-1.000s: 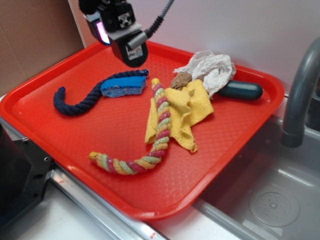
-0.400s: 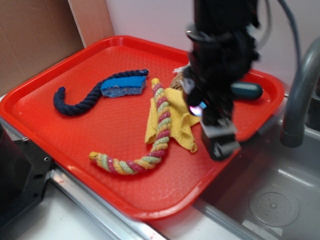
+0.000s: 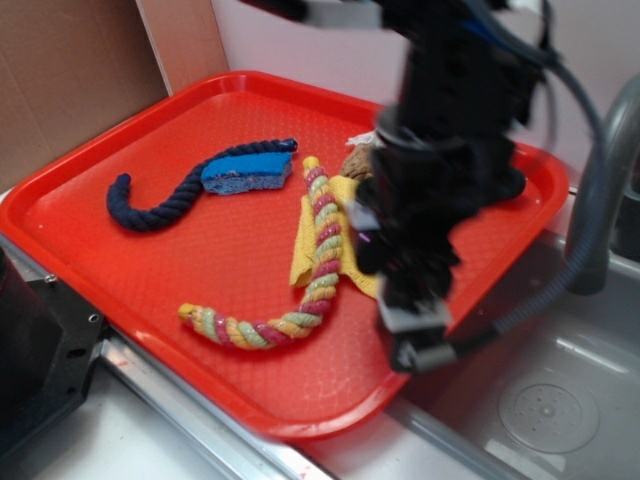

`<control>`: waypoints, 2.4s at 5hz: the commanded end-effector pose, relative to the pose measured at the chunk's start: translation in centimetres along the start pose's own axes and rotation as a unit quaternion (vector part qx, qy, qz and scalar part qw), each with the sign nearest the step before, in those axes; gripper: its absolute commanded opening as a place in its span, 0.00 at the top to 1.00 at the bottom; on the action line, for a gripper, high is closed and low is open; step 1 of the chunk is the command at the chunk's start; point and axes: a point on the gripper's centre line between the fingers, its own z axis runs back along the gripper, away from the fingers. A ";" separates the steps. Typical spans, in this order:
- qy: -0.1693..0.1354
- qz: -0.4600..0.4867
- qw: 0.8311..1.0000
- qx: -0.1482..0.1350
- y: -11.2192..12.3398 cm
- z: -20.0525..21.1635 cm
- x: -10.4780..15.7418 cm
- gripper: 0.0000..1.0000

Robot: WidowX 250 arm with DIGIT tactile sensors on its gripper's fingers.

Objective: Grab the multicolored rope.

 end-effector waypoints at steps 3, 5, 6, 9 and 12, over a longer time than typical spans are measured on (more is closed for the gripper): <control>-0.001 0.035 0.997 -0.068 -1.3 -6.8 -3.5 0.00; 0.014 0.044 0.995 -0.093 -0.3 -7.7 -5.2 0.00; 0.021 0.044 0.994 -0.101 0.0 -8.3 -5.7 0.12; 0.038 0.041 0.994 -0.090 -0.7 -8.9 -7.0 1.00; -0.030 0.191 0.981 -0.015 9.4 5.4 -5.8 1.00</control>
